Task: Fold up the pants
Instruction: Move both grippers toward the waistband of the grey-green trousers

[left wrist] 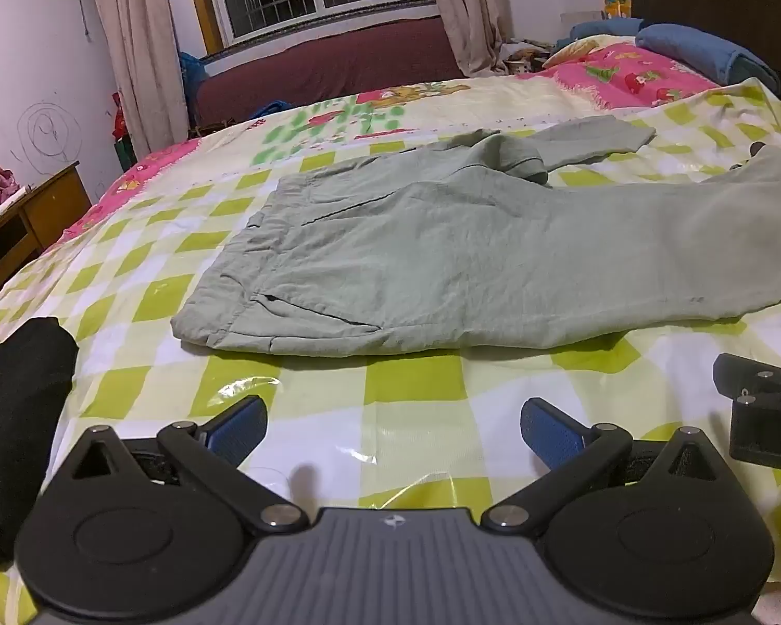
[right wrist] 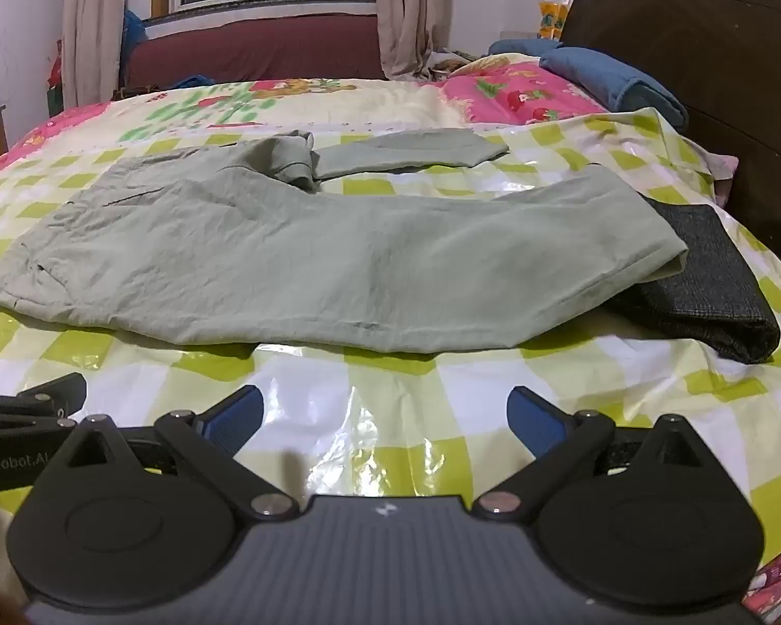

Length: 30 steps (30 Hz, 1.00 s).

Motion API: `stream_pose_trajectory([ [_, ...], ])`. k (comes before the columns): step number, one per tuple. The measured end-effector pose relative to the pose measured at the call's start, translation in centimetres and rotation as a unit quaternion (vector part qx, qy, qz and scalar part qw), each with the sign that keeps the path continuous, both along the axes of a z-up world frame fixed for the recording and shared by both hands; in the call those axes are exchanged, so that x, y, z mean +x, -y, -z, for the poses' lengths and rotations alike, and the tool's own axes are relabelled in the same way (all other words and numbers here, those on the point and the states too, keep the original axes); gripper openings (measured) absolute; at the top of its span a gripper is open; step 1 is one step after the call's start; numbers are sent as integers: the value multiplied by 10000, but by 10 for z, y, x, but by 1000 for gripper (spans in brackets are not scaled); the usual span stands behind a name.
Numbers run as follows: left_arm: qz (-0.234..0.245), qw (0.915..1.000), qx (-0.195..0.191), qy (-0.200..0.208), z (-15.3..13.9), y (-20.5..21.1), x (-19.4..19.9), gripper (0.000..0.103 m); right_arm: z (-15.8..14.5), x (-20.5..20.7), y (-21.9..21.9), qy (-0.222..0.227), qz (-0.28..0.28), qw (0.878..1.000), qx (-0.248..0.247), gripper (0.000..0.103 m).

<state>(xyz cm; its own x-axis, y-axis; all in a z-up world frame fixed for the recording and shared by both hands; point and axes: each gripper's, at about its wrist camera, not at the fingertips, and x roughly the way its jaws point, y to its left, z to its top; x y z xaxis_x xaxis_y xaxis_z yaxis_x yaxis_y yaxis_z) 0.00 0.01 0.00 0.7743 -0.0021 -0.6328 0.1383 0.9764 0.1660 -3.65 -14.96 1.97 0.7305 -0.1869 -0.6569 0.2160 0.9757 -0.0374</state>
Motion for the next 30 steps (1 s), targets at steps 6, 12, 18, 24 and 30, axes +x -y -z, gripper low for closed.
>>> stream_pose_trajectory([
  [6,37,10000,2,-29,0,0,0,103,0,0,0,-12,-14,10000,9,99],
  [12,33,10000,21,-53,1,2,1,103,0,1,0,-33,-17,10000,4,99],
  [18,48,10000,24,-54,3,2,1,103,3,1,-1,-49,-23,10000,3,99],
  [24,47,10000,27,-52,3,2,1,103,4,2,-1,-64,-29,10000,0,99],
  [30,62,10000,31,-54,3,2,1,103,5,2,-2,-73,-33,10000,-7,99],
])
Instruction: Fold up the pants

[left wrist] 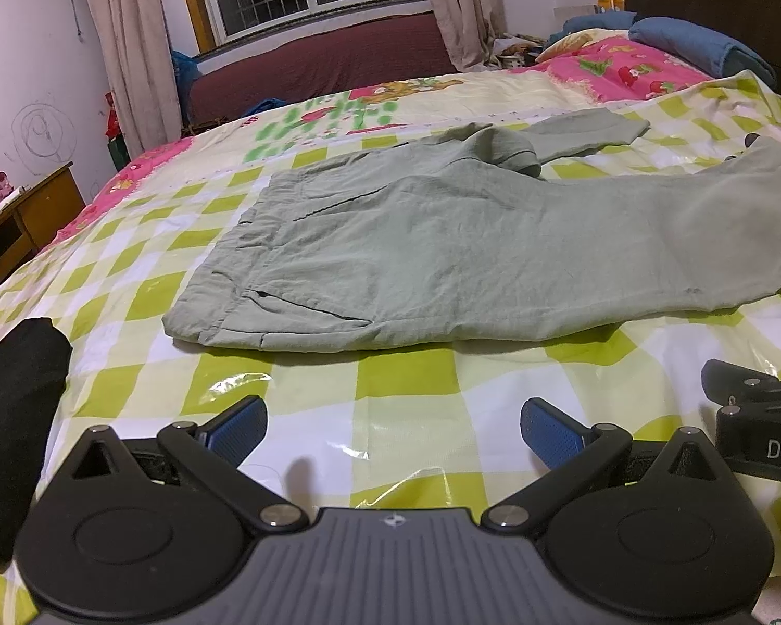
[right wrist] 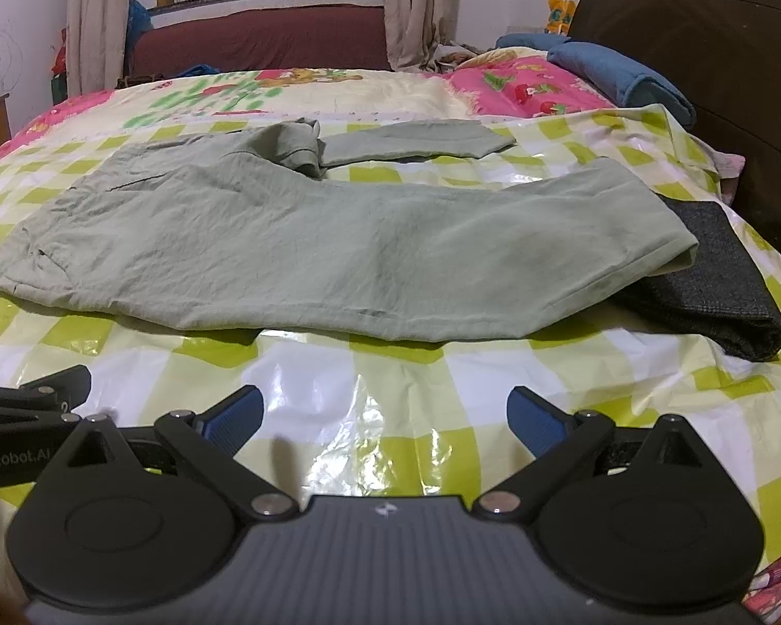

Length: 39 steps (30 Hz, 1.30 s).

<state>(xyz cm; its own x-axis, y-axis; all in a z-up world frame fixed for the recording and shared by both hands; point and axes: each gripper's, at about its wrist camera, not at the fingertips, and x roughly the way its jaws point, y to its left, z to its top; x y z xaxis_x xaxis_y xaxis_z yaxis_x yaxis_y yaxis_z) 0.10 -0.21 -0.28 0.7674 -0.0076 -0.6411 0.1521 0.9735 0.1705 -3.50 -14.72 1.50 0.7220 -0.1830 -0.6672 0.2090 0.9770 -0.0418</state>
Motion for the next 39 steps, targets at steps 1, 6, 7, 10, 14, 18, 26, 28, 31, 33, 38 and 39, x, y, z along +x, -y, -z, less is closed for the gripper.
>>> stream_pose_trajectory([
  [1,1,10000,2,6,0,0,0,103,0,0,0,-2,-1,10000,4,99],
  [6,-12,10000,-25,12,0,-1,0,103,5,2,-2,-40,-30,10000,-5,99],
  [7,-15,10000,-38,5,1,-1,1,103,5,3,-2,-46,-35,10000,-3,99],
  [10,-31,10000,-85,-1,-1,-4,3,103,3,4,-3,-46,-62,10000,38,99],
  [14,-186,9994,-283,-14,-5,-16,8,103,-3,8,-8,11,-211,9997,79,99],
  [18,-397,9985,-379,60,-10,-35,19,103,-8,14,-28,143,-612,9980,-109,99],
  [26,-535,9960,469,544,-10,-86,48,103,-8,41,-84,322,-1616,9852,-469,99],
  [28,-472,9964,498,502,-5,-97,62,103,-7,50,-100,405,-1922,9787,-603,99],
  [31,-274,9977,476,400,2,-106,81,103,-5,65,-121,463,-2358,9683,-678,98],
  [33,-71,9984,468,322,7,-110,92,103,-1,78,-129,372,-2554,9637,-686,98],
  [38,396,9983,414,104,18,-115,105,97,8,92,-135,124,-2891,9553,-600,86],
  [39,485,9980,388,111,19,-116,106,95,9,95,-134,41,-2955,9540,-505,83],
])
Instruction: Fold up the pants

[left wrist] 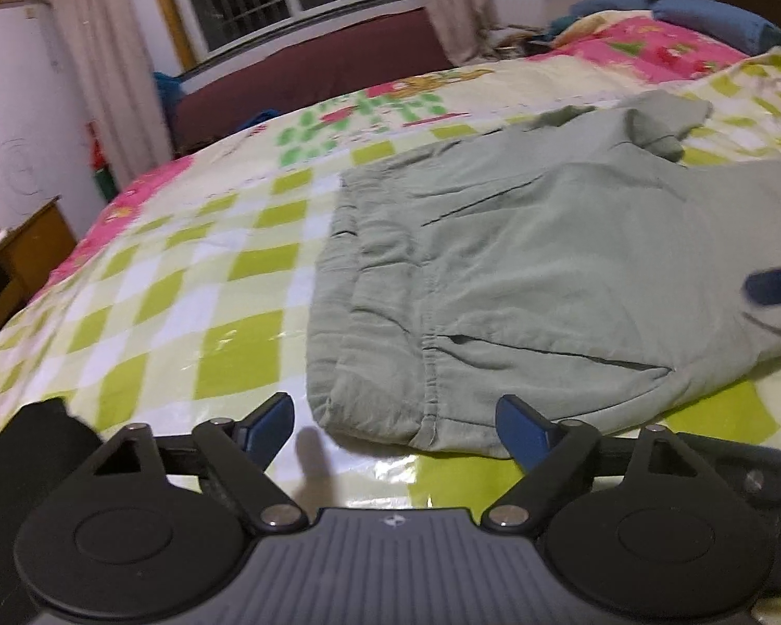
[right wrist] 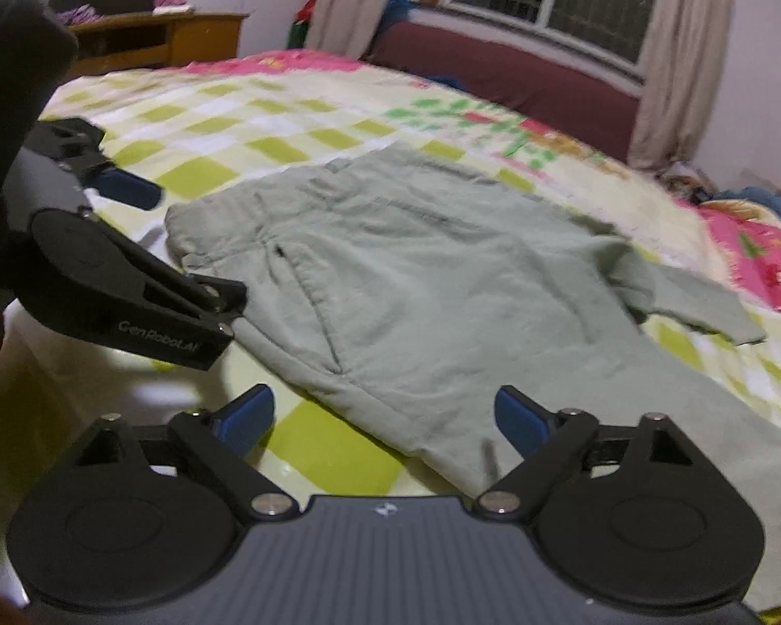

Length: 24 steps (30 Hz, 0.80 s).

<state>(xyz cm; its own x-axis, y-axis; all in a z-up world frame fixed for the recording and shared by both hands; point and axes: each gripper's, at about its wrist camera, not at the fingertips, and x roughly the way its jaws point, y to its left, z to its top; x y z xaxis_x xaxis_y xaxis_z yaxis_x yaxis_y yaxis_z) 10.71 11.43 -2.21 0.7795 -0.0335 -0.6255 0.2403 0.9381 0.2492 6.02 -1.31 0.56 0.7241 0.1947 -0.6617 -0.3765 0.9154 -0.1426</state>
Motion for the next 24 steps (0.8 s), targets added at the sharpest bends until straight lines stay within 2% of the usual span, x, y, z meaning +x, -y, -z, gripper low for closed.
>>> stream_pose_trajectory([
  [2,181,9997,-127,-39,-2,-3,1,81,2,3,2,-147,-92,9998,104,77],
  [4,268,9994,-201,-126,-4,-5,0,64,0,5,2,-180,-142,9997,125,76],
  [8,470,9983,-247,-249,-7,-6,-1,51,-8,-1,3,-108,-496,9985,198,78],
  [12,519,9978,-245,-331,-7,-9,-2,46,0,6,-13,2,-731,9970,-259,77],
  [13,496,9977,-280,-355,-8,-12,-2,44,4,10,-15,-90,-747,9968,-257,72],
  [14,452,9976,-346,-382,-9,-16,-3,43,6,16,-16,-263,-755,9968,-100,55],
  [16,341,9973,-473,-437,-10,-25,-3,42,4,25,-17,-537,-630,9964,188,33],
  [17,306,9971,-532,-453,-11,-31,-5,41,1,26,-22,-569,-596,9964,192,26],
  [20,108,9970,-566,-509,-15,-48,-15,40,-4,20,-32,-717,-829,9930,429,17],
  [24,-129,9981,-269,-548,-14,-72,-40,41,-7,-1,-57,-826,-1304,9862,601,18],
])
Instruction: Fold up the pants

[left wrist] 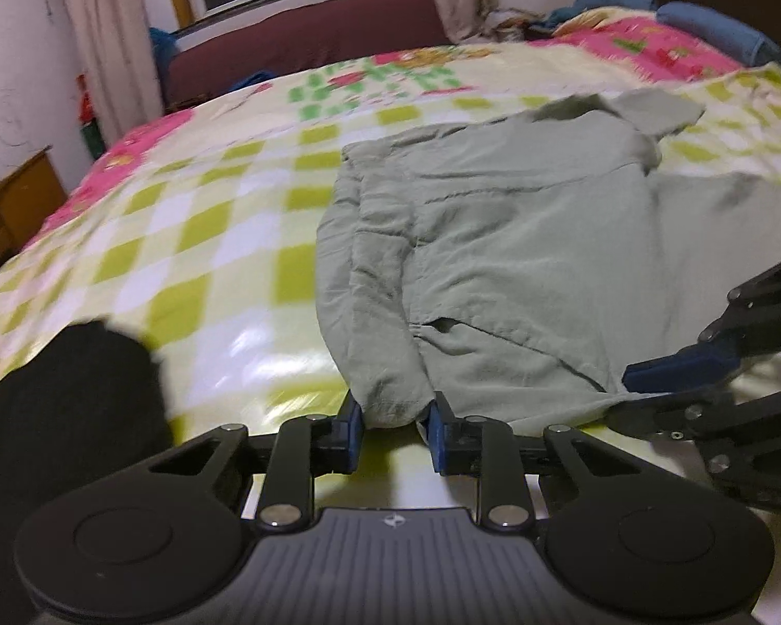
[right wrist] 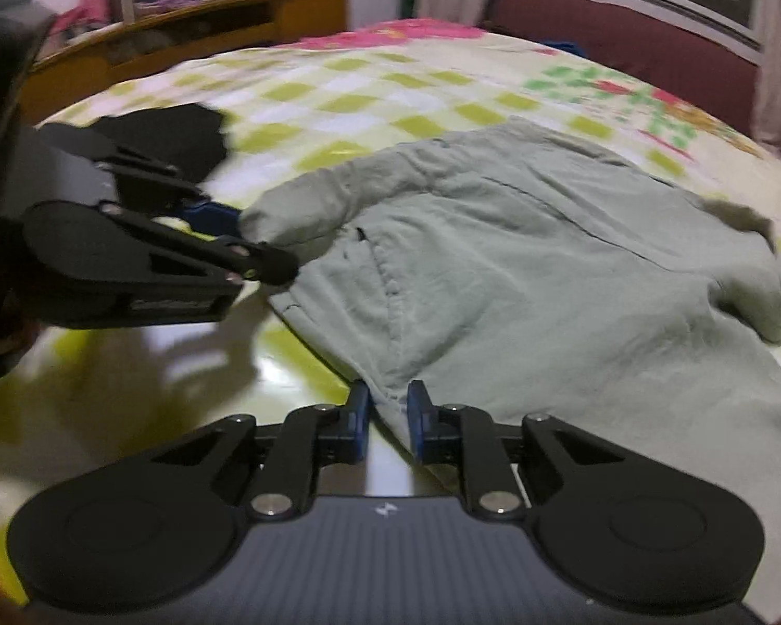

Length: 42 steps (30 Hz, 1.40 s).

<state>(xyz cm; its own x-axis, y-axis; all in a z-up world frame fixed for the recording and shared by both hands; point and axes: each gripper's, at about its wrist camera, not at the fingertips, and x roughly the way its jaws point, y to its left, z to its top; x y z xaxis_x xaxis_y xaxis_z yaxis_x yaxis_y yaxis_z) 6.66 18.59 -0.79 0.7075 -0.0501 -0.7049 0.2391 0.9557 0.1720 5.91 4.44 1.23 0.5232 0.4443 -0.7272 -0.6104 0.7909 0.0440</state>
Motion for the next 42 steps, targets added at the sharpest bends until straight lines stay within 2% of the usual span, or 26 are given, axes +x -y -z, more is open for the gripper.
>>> stream_pose_trajectory([
  [3,-201,9998,88,33,-3,-14,-19,43,-5,-10,-12,-29,-79,9998,176,23],
  [6,-415,9989,170,143,-13,-18,-33,46,-15,-16,-3,-209,68,9984,514,34],
  [7,-454,9986,179,181,-16,-18,-36,46,-20,-18,6,-249,181,9977,610,39],
  [9,-495,9981,232,277,-21,-15,-43,46,-28,-22,26,-223,459,9963,686,42],
  [12,-426,9969,412,518,-32,0,-50,46,-38,-29,84,-113,1301,9890,689,45],
  [15,-191,9975,283,623,-43,22,-50,46,-43,-39,163,17,2533,9654,618,50],
  [17,78,9974,235,683,-48,45,-51,46,-44,-51,225,8,3478,9350,700,51],
  [20,624,9959,26,655,-51,92,-46,46,-40,-70,295,-102,4454,8905,923,52],
  [24,1354,9893,-163,520,-49,162,-36,46,-28,-82,363,-145,5161,8448,1406,53],
  [26,1683,9844,-224,457,-48,195,-33,46,-24,-82,390,-49,5397,8269,1581,53],
  [31,2252,9736,-222,287,-43,261,-30,47,-1,-71,436,-153,5720,7956,1991,53],
  [36,2470,9687,-205,124,-36,299,-23,46,18,-52,465,-302,5926,7696,2357,53],
  [37,2486,9683,-212,98,-34,305,-21,46,21,-45,466,-360,5924,7692,2367,53],
  [40,2512,9677,-211,31,-29,319,-16,46,21,-27,461,-291,5808,7877,2036,52],
  [42,2519,9674,-243,9,-28,325,-12,46,20,-14,467,-282,5815,7866,2056,51],
])
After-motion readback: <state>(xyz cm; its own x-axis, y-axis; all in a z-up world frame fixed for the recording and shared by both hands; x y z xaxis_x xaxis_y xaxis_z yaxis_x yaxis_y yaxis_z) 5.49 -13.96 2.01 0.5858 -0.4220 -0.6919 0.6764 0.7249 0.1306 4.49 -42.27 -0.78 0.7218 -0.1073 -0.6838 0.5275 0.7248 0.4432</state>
